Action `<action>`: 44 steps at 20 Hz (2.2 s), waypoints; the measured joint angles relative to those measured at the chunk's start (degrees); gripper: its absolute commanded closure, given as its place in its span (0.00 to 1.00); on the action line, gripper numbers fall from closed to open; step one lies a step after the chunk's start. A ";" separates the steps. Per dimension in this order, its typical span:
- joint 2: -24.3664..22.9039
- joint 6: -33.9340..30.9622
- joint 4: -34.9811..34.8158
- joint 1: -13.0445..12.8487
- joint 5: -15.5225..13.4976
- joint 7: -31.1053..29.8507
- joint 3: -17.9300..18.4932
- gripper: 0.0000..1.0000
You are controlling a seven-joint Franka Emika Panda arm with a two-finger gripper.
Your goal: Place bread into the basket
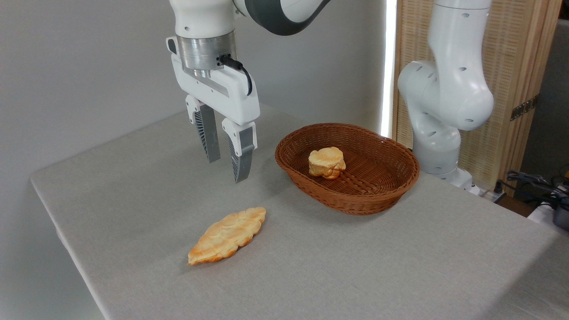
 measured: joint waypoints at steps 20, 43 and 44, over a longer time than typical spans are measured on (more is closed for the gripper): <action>-0.06 -0.09 0.10 -0.08 0.00 -0.21 0.00 0.00; 1.23 3.61 -2.21 0.13 0.01 -0.21 0.22 0.00; 1.44 4.92 -3.09 0.17 0.01 -0.21 0.27 0.00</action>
